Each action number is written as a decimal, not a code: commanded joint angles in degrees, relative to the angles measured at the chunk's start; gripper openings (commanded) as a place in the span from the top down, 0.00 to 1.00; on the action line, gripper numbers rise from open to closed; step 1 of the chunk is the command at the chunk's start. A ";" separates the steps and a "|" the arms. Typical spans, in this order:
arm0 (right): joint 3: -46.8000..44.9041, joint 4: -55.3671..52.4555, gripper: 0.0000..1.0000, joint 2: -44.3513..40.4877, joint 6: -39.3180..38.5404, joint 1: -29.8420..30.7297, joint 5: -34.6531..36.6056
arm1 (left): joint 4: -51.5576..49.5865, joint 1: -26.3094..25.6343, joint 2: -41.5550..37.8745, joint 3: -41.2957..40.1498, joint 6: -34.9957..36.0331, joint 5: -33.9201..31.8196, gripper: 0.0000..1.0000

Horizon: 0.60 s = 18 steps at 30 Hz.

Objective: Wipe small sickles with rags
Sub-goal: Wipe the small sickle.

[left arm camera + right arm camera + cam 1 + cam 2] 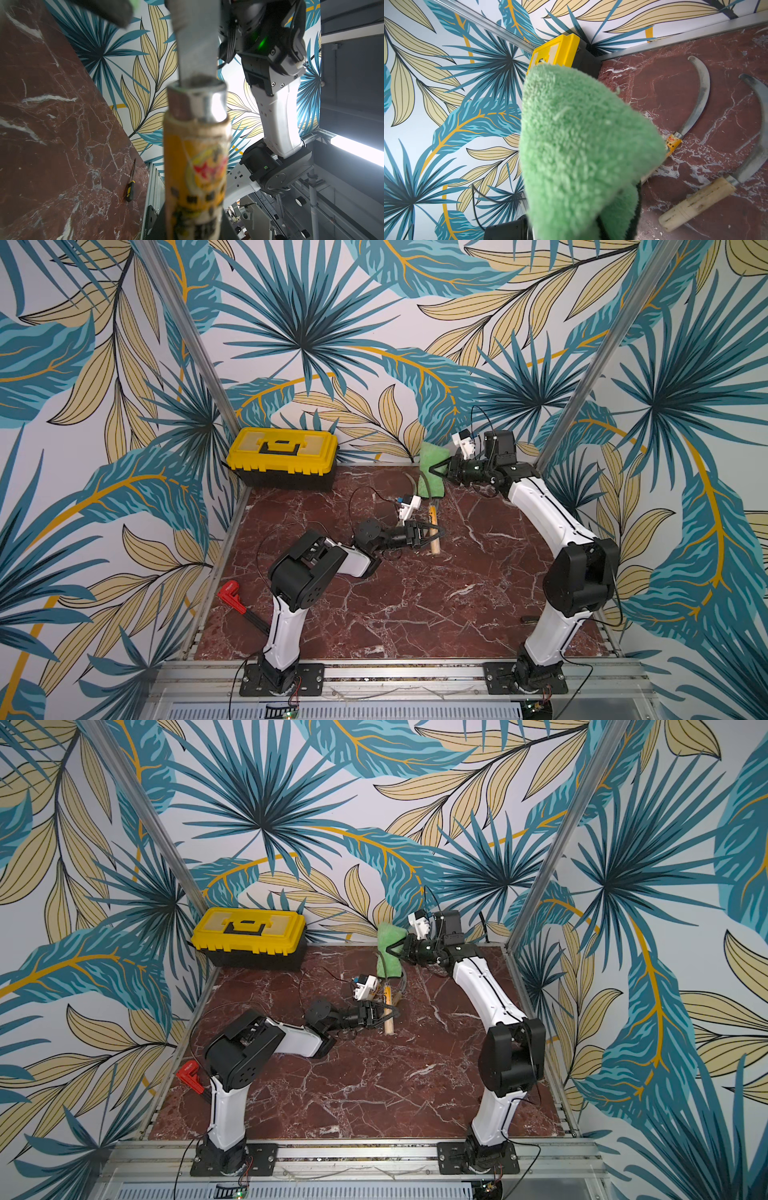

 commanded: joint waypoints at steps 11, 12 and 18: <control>-10.76 -6.34 0.97 -11.91 -6.29 4.15 1.02 | -0.39 3.46 2.20 3.08 -0.79 1.61 1.00; -11.88 -7.55 0.97 -13.29 -6.66 4.26 2.42 | -0.44 3.99 2.18 3.29 -0.71 1.85 1.00; -14.06 -17.55 0.98 -21.07 -10.33 4.52 17.80 | -13.85 5.31 -1.25 1.88 8.55 0.45 1.00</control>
